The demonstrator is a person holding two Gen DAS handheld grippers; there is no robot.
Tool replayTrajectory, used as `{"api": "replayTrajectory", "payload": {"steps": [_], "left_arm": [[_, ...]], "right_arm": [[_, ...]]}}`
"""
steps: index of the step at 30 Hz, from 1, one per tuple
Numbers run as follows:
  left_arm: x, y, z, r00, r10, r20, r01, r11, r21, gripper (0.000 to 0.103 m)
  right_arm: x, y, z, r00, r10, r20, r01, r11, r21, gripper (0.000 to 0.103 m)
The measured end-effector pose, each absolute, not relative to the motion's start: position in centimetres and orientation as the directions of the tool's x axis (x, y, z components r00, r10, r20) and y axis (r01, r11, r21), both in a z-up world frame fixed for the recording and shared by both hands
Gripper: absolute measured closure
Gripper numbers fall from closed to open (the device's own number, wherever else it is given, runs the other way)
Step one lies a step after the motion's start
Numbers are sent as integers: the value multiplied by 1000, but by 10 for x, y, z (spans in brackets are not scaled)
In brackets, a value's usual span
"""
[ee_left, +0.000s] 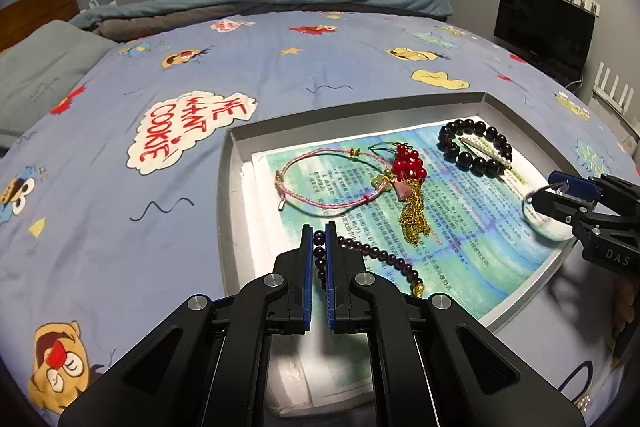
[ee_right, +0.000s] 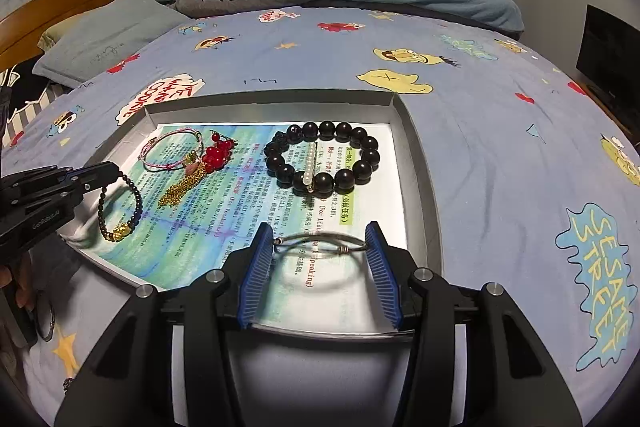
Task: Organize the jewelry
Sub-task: 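Lower both items into the tray, open both grippers and withdraw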
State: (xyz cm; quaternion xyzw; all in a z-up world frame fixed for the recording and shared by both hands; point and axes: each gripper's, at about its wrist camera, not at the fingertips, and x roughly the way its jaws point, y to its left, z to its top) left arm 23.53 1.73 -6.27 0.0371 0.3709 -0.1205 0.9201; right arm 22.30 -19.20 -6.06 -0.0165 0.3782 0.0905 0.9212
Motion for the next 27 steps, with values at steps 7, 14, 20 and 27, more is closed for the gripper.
{"api": "replayTrajectory", "payload": {"steps": [7,14,20,27], "left_arm": [[235,15,-66,691,-185,-699,252,968,-7,97],[236,15,-67,681,-180,-710,251,968,-5,94],[230,13,-63,695,-171,-698,253,967,16,84],[213,16,-48,720,-181,-669,244,970,-1,50]], "right_arm": [[223,-192,-61,699,159,-697,-181,983,43,55],[223,-192,-60,697,168,-697,-188,981,48,53],[219,-193,-58,699,181,-692,-201,978,54,49],[202,-188,-49,716,209,-665,-245,969,41,22]]}}
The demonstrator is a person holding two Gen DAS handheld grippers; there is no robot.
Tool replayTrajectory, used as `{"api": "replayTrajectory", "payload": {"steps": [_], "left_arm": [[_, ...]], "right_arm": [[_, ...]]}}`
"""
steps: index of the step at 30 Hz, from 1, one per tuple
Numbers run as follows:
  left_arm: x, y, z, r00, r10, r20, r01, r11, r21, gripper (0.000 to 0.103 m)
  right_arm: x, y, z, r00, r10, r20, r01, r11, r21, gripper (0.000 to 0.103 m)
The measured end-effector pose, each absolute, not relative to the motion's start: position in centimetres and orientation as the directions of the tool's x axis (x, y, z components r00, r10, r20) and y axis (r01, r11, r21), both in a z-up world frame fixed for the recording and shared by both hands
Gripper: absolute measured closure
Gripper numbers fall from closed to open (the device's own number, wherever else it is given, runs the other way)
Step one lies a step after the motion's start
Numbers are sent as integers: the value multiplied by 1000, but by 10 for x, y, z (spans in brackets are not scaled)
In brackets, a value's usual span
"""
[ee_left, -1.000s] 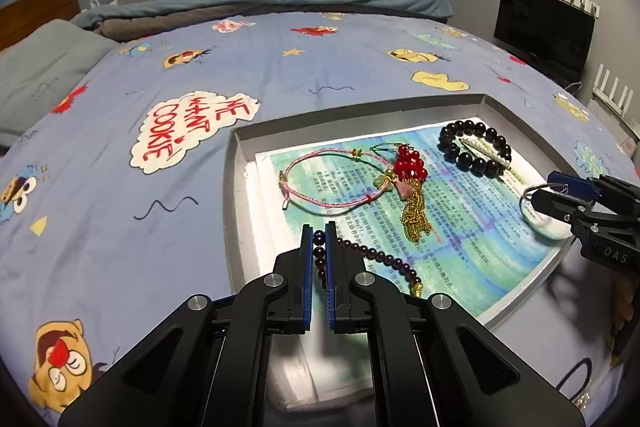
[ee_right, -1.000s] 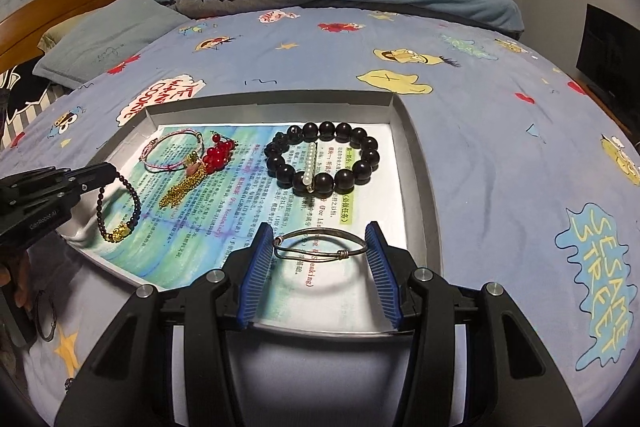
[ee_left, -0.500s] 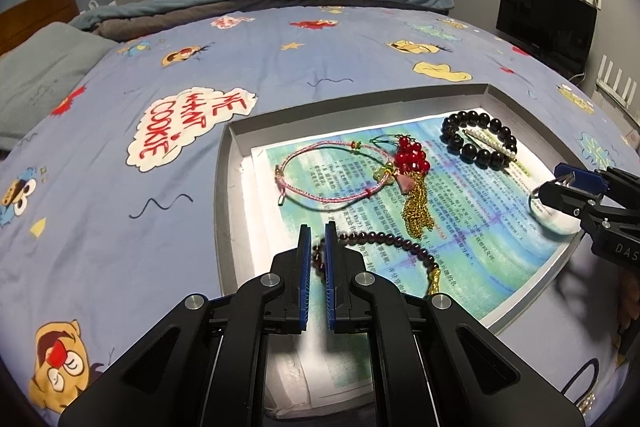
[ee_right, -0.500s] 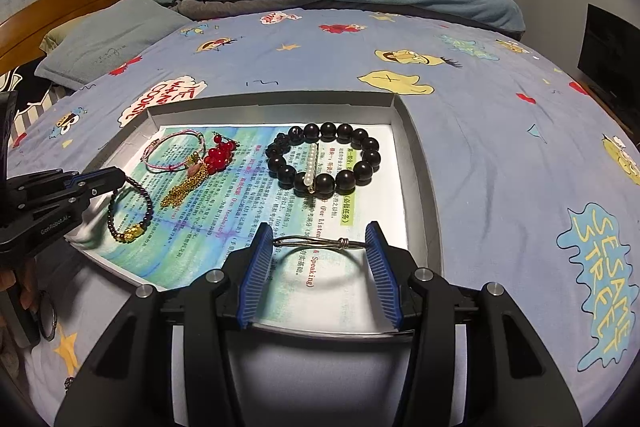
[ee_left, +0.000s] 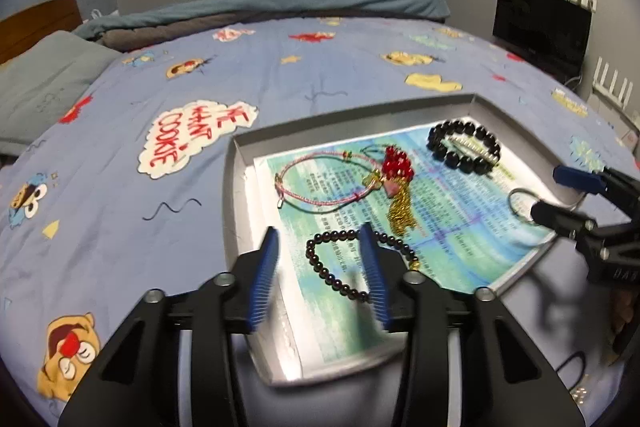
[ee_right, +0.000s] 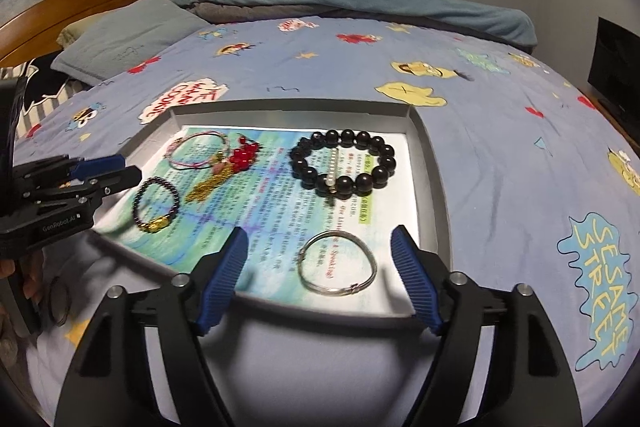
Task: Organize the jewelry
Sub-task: 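Lower both items into the tray, open both grippers and withdraw, then move both grippers back to the remaining jewelry on the duvet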
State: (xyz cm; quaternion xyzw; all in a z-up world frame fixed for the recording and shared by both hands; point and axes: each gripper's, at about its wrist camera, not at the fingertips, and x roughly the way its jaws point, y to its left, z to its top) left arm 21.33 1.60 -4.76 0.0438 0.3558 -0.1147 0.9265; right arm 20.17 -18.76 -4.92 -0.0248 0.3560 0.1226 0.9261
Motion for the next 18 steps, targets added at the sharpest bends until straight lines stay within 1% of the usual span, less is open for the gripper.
{"api": "replayTrajectory", "payload": {"steps": [1,4,5,6,9,18], "left_arm": [[210,17,-44,727,-181,-662,240,971,-2,41],[197,21,-32,752,-184,-634,236,972,-3,27],[194,22,-29,757,-184,-627,234,972,-3,25],[190,22,-26,760,-187,-623,235,972,-5,22],[179,24,-18,763,-203,-614,243,970,-18,13],[145,30,1,783,-213,-585,250,968,-19,9]], "right_arm": [[199,-188,-48,720,209,-662,-244,969,40,20],[187,-189,-41,731,208,-649,-245,969,34,10],[184,-189,-39,735,206,-646,-245,969,30,7],[180,-188,-36,739,204,-642,-245,969,25,6],[170,-187,-31,748,190,-636,-241,970,6,6],[142,-186,-11,785,166,-597,-223,974,-23,6]]}}
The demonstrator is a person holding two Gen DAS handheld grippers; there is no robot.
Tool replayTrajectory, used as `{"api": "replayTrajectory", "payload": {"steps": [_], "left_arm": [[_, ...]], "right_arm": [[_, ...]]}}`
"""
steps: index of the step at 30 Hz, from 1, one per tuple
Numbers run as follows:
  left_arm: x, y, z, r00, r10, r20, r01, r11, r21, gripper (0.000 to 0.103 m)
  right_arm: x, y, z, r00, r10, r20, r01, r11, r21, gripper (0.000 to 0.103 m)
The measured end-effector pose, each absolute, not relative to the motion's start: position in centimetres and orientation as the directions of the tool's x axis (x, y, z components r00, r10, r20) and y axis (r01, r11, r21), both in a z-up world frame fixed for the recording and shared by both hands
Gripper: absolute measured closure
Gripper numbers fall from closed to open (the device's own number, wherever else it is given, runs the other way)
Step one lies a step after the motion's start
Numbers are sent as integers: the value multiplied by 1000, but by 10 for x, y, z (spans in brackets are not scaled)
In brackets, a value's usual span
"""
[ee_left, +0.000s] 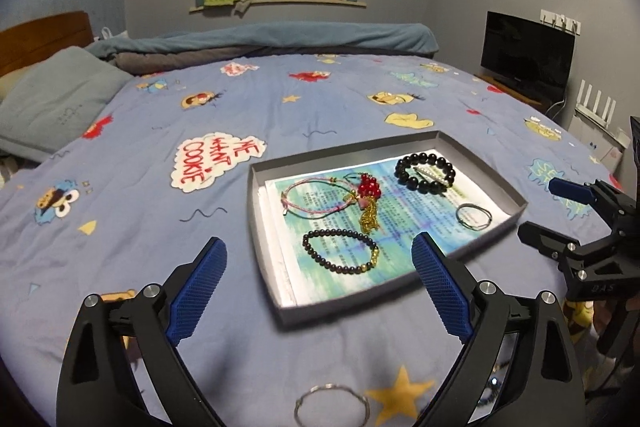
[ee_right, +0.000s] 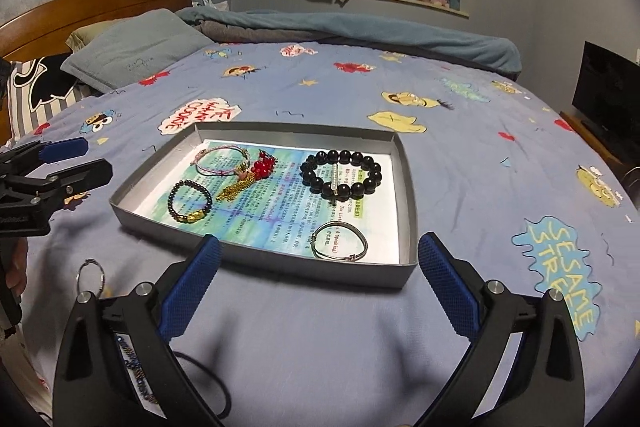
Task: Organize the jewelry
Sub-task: 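Move both grippers back to the remaining jewelry on the duvet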
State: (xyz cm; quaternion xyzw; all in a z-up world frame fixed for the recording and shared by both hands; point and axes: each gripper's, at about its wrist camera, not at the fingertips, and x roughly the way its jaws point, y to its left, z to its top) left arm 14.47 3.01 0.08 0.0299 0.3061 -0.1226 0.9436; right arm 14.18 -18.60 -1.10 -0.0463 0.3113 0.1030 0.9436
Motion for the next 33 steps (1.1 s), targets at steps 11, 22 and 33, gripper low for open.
{"api": "replayTrajectory", "payload": {"steps": [11,22,33], "left_arm": [[94,54,11,797,-180,-577,219,976,-2,8],[61,71,-9,781,-139,-609,176,984,1,7],[48,57,-56,735,-112,-669,187,982,41,7]], "right_arm": [[92,-195,7,820,168,-548,-213,977,-19,6],[47,-200,5,840,138,-525,-186,982,-39,6],[23,-183,-45,784,152,-601,-209,978,-26,6]]}}
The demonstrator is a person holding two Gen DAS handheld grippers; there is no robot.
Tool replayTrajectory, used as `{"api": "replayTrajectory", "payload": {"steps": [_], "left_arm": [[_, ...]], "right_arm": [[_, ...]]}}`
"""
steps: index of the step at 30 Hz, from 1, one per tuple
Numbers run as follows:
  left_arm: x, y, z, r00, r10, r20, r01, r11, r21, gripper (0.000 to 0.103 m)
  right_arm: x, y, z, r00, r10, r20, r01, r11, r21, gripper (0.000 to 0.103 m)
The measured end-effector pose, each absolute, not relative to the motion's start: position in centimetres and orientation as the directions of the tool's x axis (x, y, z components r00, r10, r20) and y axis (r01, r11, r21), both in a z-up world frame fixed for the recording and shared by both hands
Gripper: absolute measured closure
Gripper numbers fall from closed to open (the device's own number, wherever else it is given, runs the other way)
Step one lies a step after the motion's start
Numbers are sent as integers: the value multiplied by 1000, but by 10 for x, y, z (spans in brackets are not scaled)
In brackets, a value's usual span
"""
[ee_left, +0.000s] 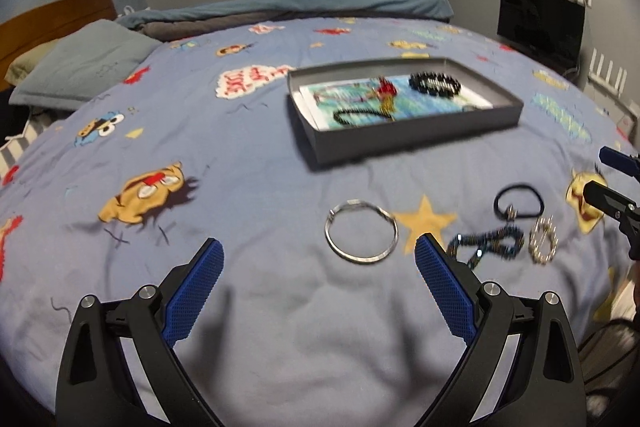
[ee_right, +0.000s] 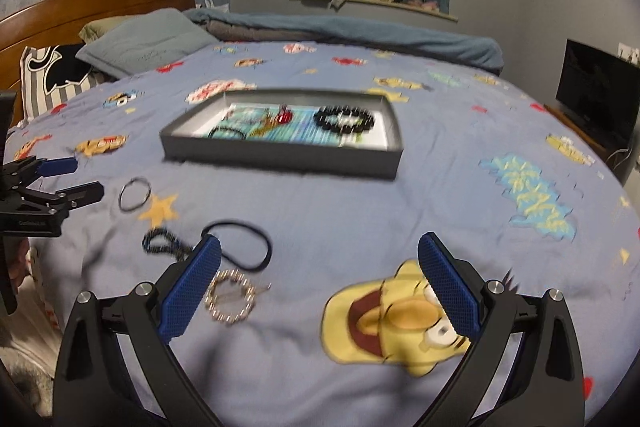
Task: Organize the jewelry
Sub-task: 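Move both grippers back to the remaining jewelry on the duvet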
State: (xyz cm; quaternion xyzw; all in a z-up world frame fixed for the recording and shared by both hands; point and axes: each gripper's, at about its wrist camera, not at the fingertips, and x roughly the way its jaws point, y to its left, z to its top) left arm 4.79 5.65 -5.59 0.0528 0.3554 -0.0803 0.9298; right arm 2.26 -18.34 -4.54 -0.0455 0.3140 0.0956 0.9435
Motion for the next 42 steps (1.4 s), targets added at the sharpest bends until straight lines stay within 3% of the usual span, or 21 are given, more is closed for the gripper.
{"api": "replayTrajectory", "payload": {"steps": [12,26,29,33,42], "left_arm": [[65,52,-79,705,-132,-697,170,985,-15,7],[75,42,-83,746,-150,-649,191,982,-7,9],[76,40,-83,753,-156,-639,199,980,-4,10],[75,36,-84,760,-170,-627,221,975,4,21],[71,39,-92,766,-196,-612,237,971,-14,28]], "right_arm": [[14,-162,-81,745,170,-645,-256,966,-41,6],[5,-136,-101,799,172,-576,-286,952,-111,6],[7,-136,-100,811,179,-558,-279,955,-99,12],[9,-134,-102,823,180,-539,-278,955,-106,23],[1,-130,-108,843,191,-502,-294,947,-133,36]]}}
